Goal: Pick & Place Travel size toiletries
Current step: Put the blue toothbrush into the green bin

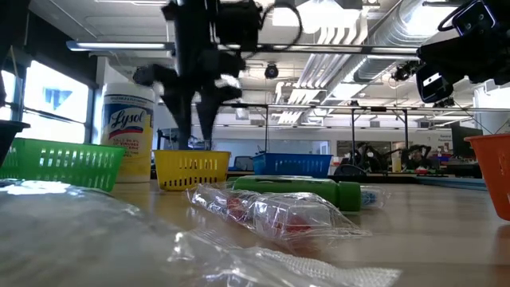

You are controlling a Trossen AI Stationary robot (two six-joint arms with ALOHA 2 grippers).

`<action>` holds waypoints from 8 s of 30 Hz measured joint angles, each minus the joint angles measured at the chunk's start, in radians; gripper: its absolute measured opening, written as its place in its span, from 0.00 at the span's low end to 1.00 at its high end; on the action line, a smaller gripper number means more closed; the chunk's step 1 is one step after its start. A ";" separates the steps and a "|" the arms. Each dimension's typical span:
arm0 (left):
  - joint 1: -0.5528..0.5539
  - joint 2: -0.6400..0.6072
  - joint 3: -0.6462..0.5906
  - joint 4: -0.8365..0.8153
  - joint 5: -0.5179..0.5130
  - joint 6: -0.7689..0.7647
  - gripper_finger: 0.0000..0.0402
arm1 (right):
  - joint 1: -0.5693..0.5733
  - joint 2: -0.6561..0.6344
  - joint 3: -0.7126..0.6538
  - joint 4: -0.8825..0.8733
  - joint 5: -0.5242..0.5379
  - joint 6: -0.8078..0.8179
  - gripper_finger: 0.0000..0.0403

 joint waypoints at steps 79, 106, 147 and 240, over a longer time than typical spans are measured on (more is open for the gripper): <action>-0.321 -1.765 -1.350 0.918 -0.227 -0.683 0.00 | 0.000 0.000 0.000 0.011 0.003 0.015 0.01; -0.321 -1.765 -1.356 0.941 -0.228 -0.636 0.00 | 0.000 0.255 0.057 0.128 0.229 0.170 0.01; -0.321 -1.765 -1.356 0.944 -0.227 -0.689 0.00 | 0.140 1.558 1.007 -0.517 -0.092 0.376 0.44; -0.321 -1.245 -1.252 1.646 -0.168 -0.601 0.60 | -0.098 1.717 1.216 0.366 -0.029 -0.121 0.16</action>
